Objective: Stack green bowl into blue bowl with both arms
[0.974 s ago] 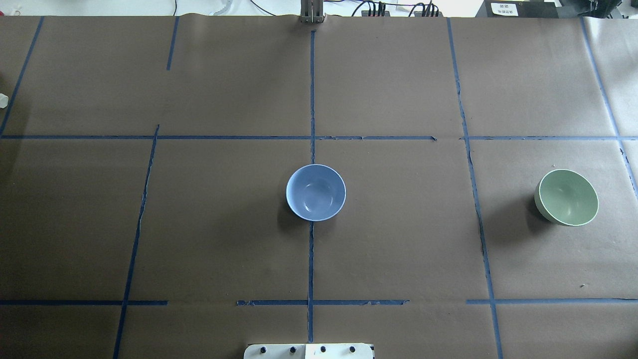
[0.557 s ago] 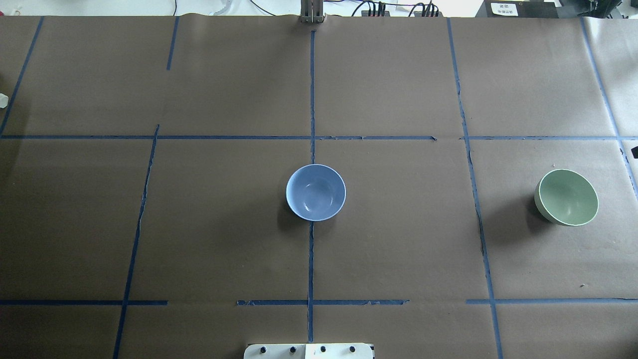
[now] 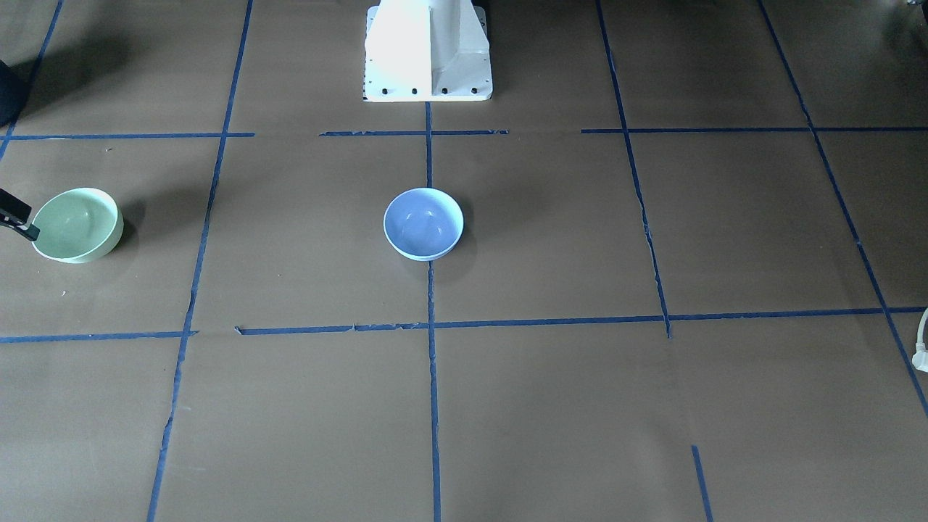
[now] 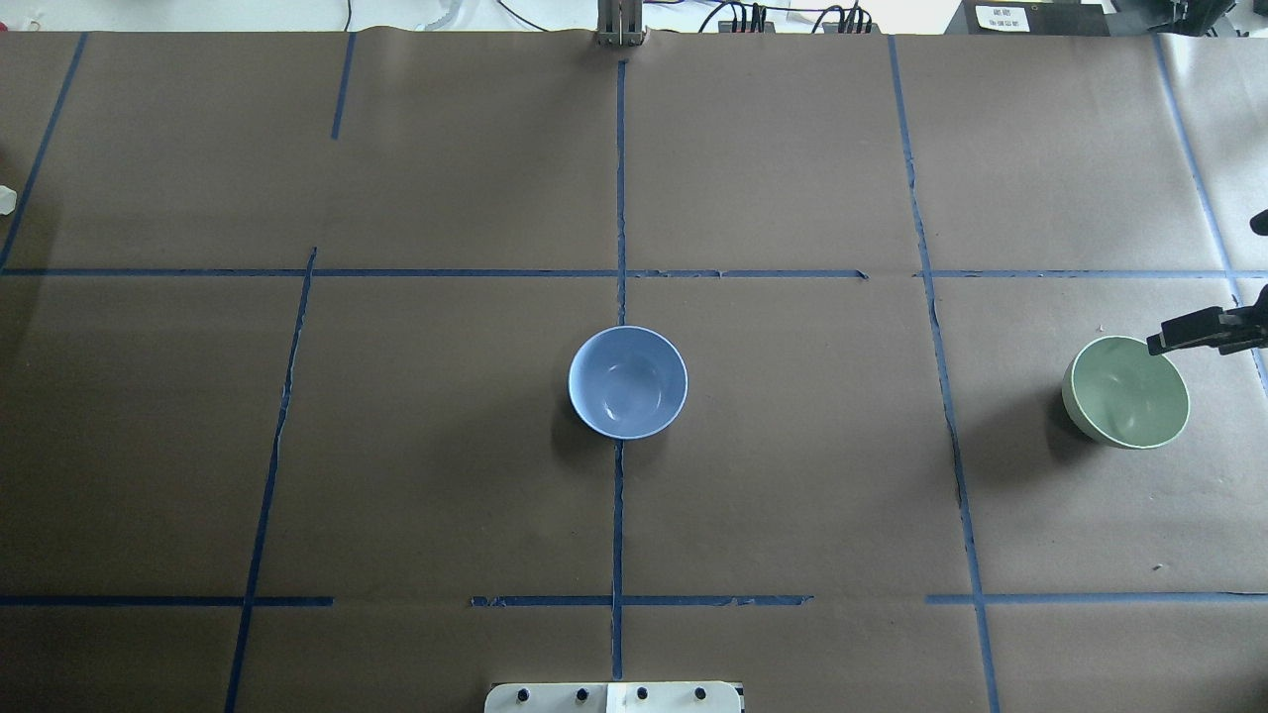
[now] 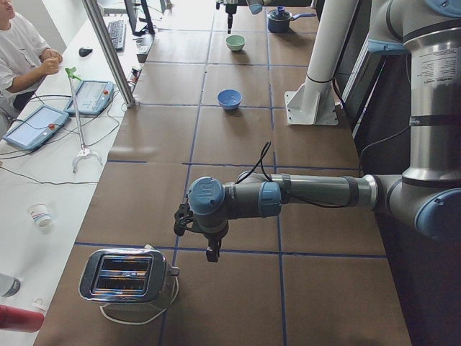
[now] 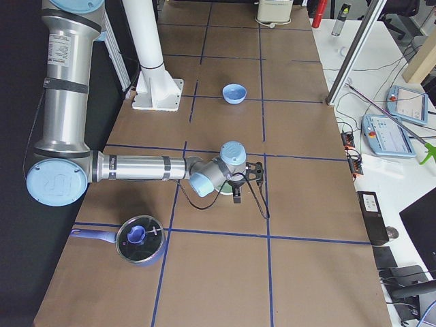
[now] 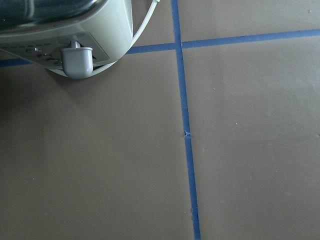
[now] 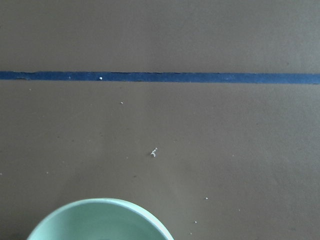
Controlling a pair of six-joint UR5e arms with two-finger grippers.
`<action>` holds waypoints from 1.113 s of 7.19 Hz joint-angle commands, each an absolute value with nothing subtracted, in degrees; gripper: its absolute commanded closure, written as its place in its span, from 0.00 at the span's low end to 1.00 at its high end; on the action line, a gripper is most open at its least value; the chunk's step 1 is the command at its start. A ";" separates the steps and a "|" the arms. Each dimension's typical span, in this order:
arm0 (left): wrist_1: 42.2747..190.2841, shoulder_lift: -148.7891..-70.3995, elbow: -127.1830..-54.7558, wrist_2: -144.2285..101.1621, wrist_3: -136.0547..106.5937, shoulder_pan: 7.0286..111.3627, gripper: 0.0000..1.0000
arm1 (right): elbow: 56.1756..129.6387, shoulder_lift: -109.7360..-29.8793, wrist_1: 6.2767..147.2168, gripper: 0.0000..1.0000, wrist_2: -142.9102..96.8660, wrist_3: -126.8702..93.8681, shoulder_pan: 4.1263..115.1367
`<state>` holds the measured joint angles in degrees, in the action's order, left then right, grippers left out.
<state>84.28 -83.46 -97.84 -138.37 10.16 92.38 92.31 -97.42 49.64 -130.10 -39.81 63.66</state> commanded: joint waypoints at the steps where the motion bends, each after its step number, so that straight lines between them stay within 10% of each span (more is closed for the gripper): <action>1: 84.29 -83.50 -97.91 -138.52 9.84 92.37 0.00 | 91.14 -98.25 47.81 0.24 -128.50 -40.61 59.60; 3: 84.46 -83.58 -97.91 -138.52 9.84 92.37 0.00 | 90.44 -98.35 47.55 0.87 -128.93 -40.61 59.68; 4: 84.46 -83.50 -97.91 -138.52 9.76 92.37 0.00 | 90.61 -98.35 47.55 1.00 -129.02 -40.61 59.68; 8: 84.55 -83.58 -97.91 -138.52 9.76 92.37 0.00 | 98.85 -92.06 54.10 1.00 -132.45 -52.41 59.50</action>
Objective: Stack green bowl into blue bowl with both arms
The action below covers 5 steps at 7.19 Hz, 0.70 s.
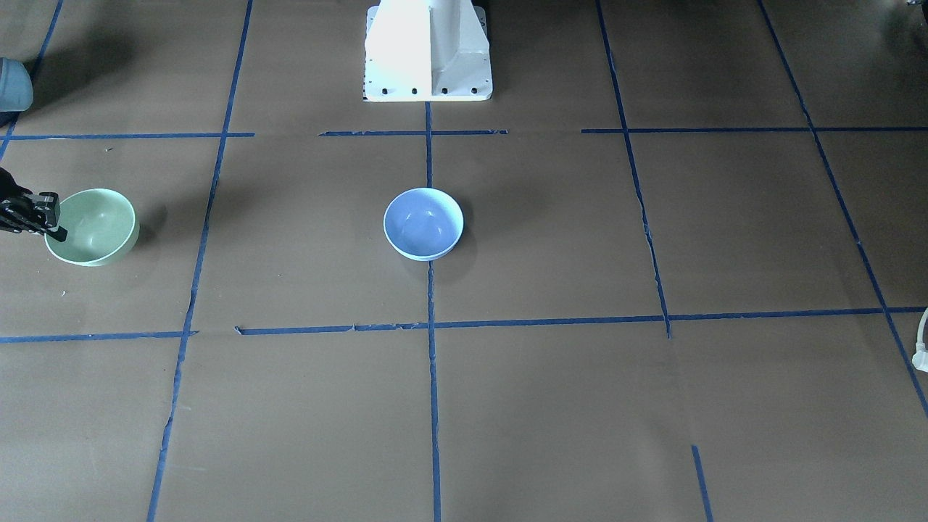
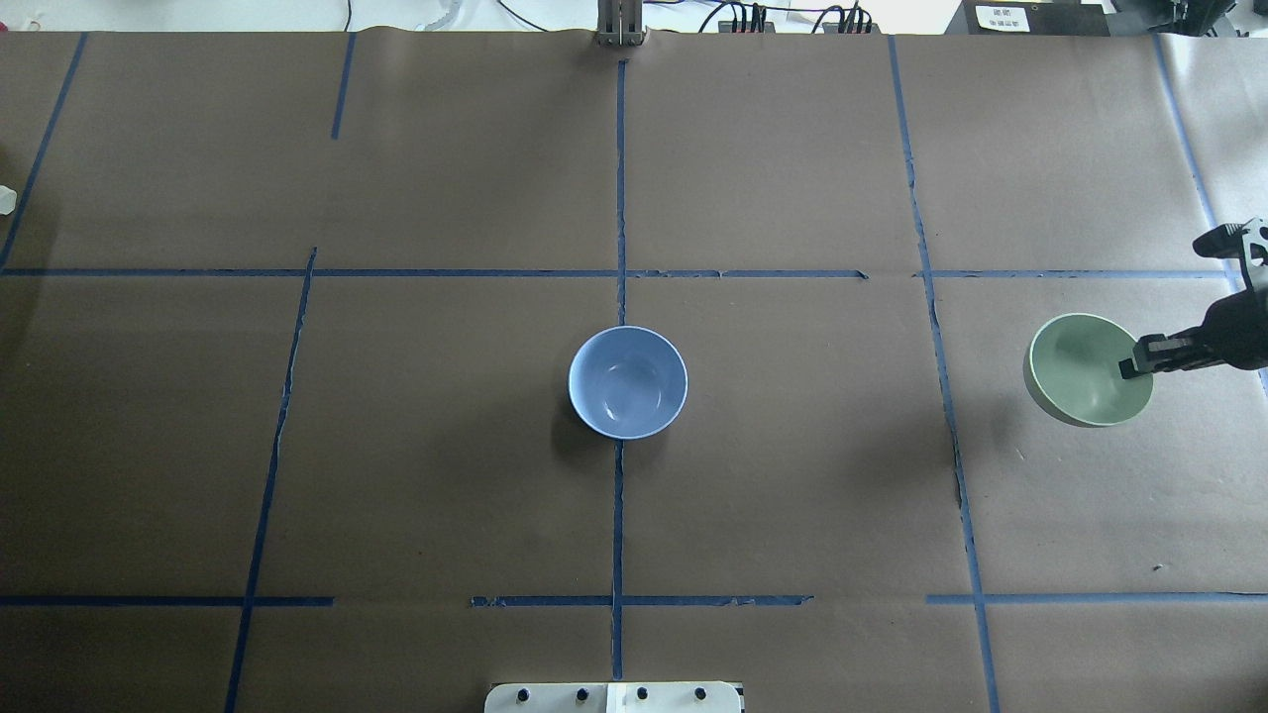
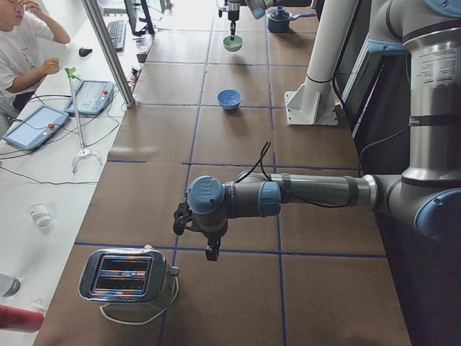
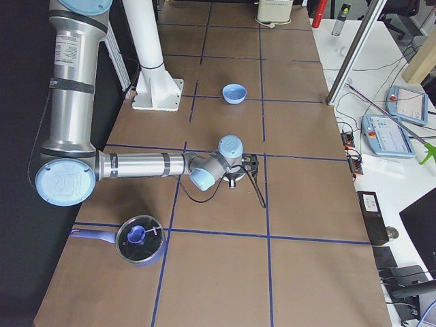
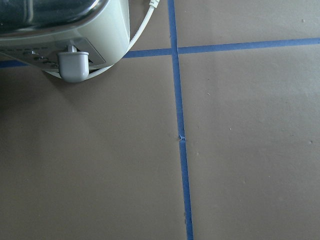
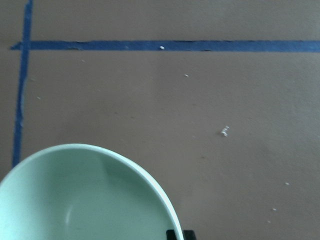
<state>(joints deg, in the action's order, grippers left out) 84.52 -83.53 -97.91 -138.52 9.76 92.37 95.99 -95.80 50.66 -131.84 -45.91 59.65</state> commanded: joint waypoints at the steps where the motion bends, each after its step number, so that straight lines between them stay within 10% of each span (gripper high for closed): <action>1: 84.46 -83.58 -97.91 -138.52 9.76 92.37 0.00 | 100.62 -87.24 57.36 1.00 -132.02 -59.34 56.72; 5: 84.55 -83.67 -97.65 -138.69 9.58 92.29 0.00 | 101.52 -65.27 72.54 0.97 -122.37 -84.24 41.79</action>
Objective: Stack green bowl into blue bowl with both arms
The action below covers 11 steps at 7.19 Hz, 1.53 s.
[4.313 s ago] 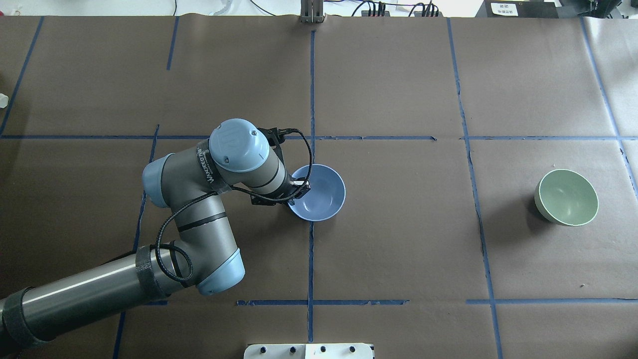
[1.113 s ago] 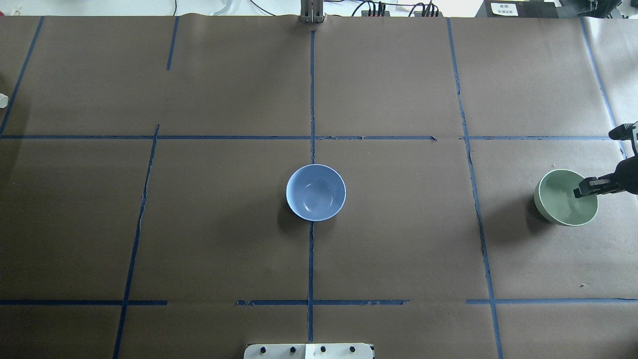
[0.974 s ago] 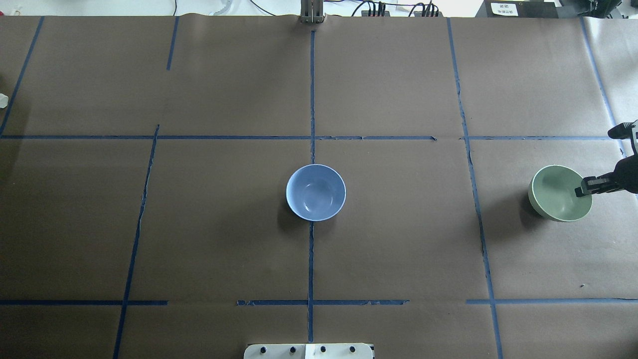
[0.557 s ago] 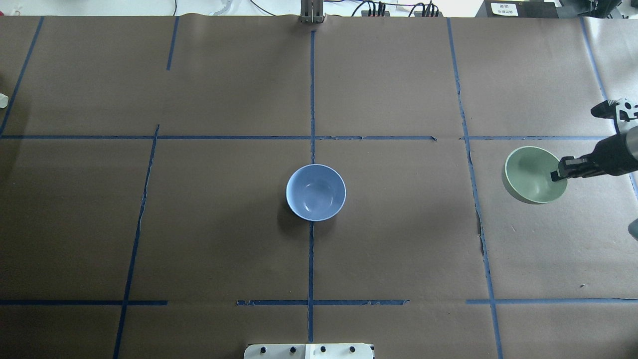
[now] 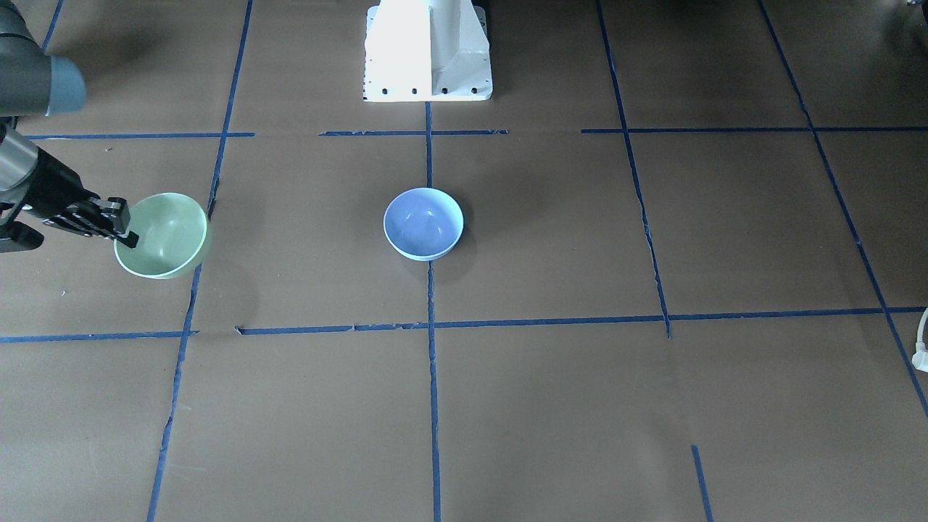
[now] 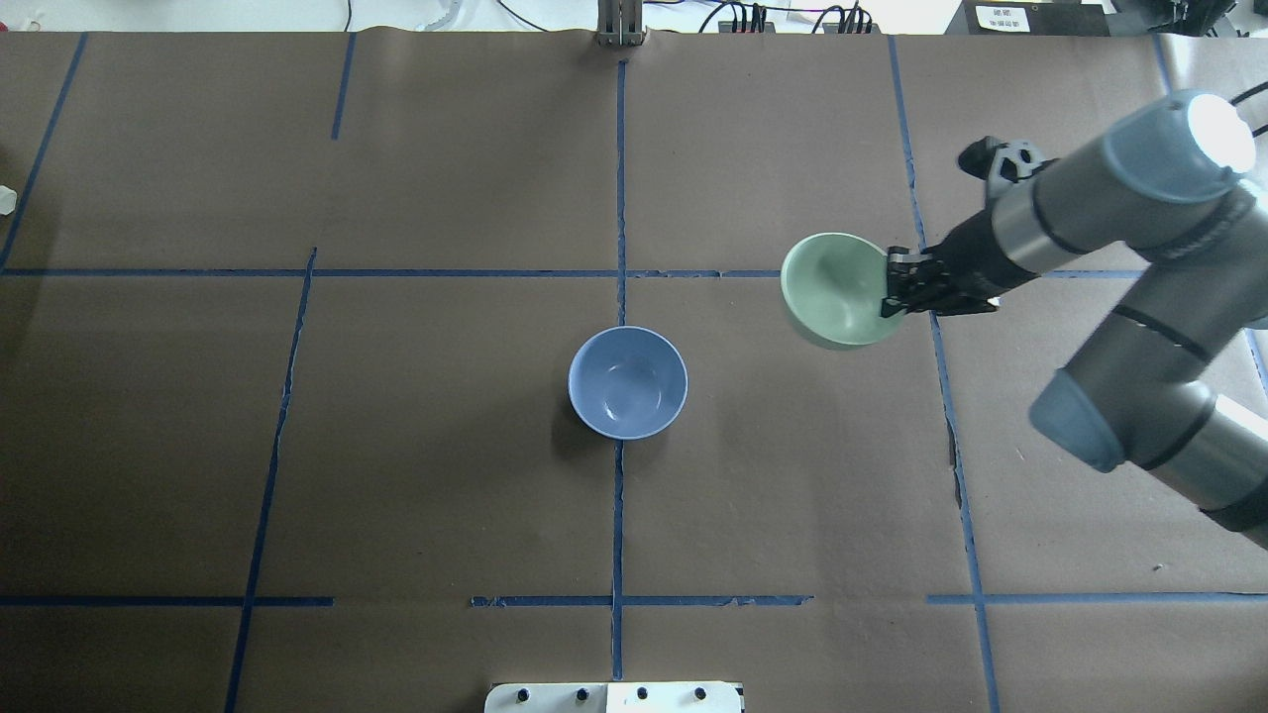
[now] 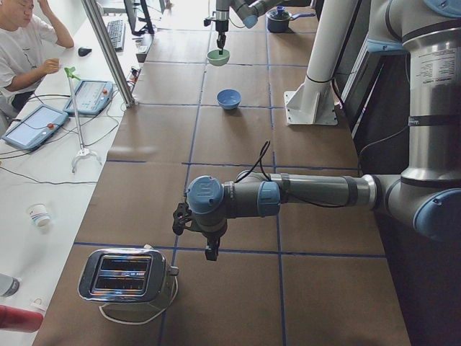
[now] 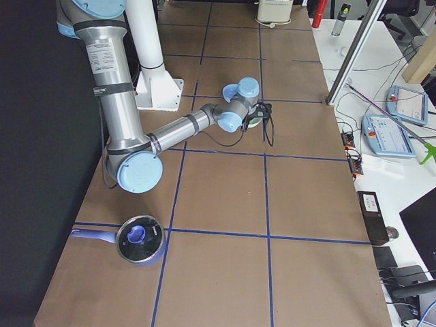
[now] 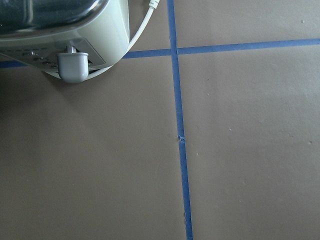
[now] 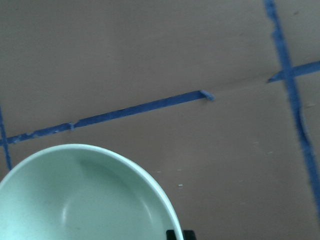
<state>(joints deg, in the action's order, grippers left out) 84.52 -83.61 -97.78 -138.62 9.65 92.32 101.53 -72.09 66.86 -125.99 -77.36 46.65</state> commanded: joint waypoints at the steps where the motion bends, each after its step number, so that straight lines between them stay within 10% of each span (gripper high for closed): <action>1: 84.46 -83.67 -97.56 -138.69 9.58 92.29 0.00 | 101.51 -61.04 77.47 0.97 -118.52 -87.33 37.92; 6: 84.55 -83.76 -97.29 -138.69 9.58 92.29 0.00 | 98.53 -55.99 79.28 0.94 -107.76 -92.55 27.51; 7: 84.55 -83.76 -97.29 -138.69 9.58 92.29 0.00 | 98.26 -55.99 79.28 0.82 -107.67 -92.46 27.60; 8: 84.46 -83.76 -97.38 -138.69 9.58 92.29 0.00 | 98.09 -56.07 79.28 0.01 -107.32 -92.11 27.60; 11: 84.55 -83.93 -97.56 -138.69 9.49 92.29 0.00 | 98.35 -55.99 79.45 0.00 -110.02 -90.45 31.00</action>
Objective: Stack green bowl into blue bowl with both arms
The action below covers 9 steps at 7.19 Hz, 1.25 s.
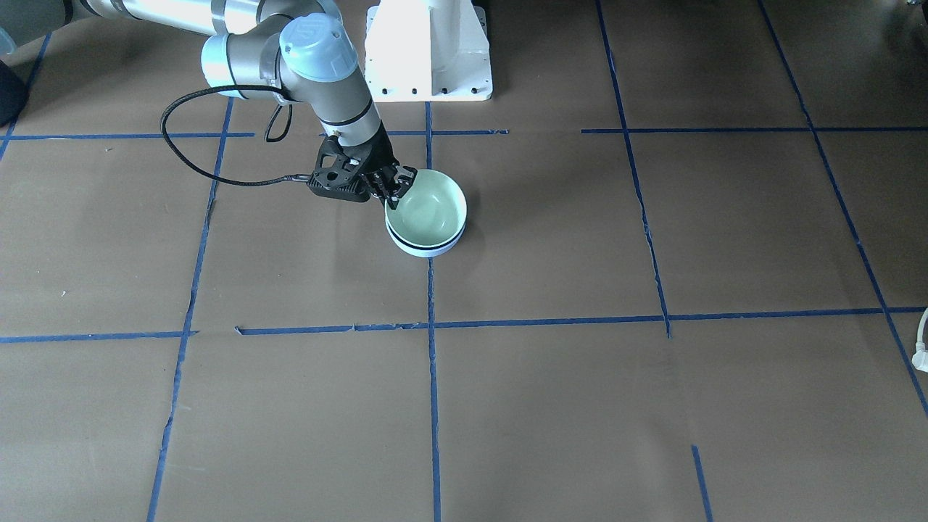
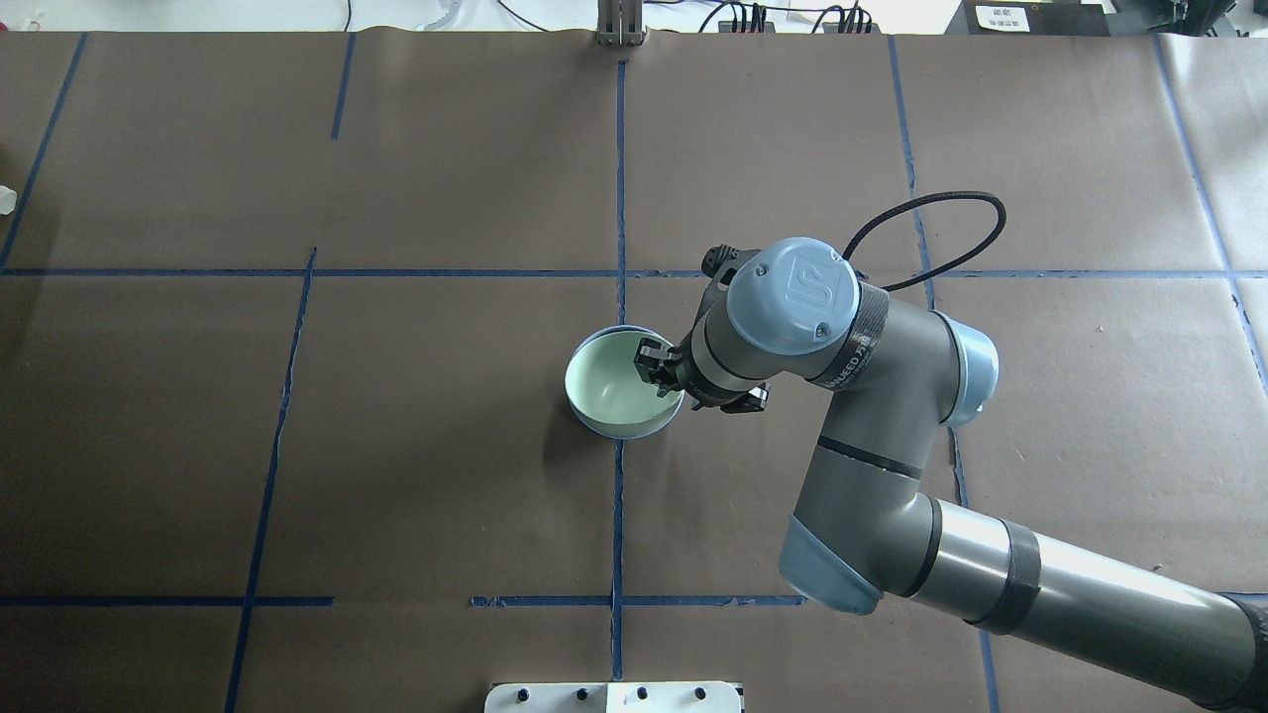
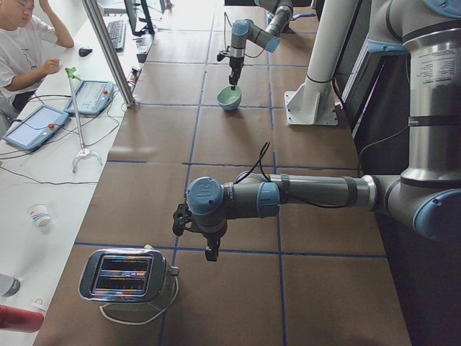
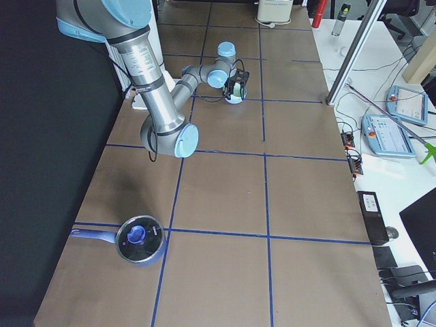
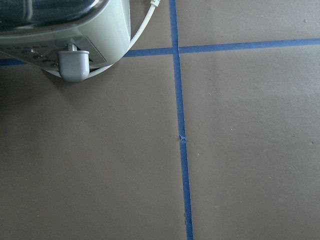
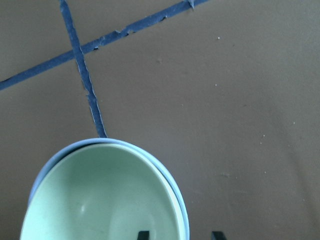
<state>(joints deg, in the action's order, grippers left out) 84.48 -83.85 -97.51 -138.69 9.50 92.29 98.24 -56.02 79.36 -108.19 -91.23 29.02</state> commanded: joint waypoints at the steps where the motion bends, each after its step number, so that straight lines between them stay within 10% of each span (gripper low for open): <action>1: 84.46 -84.11 -97.56 -138.69 9.06 92.29 0.00 | 98.61 -55.99 81.45 0.00 -114.91 -86.35 34.94; 5: 86.38 -84.02 -96.86 -134.77 8.88 91.85 0.00 | 98.35 -59.83 102.70 0.00 -124.96 -43.91 55.49; 9: 87.45 -82.97 -97.37 -132.01 8.88 91.32 0.00 | 98.17 -79.66 103.72 0.00 -129.02 0.60 75.54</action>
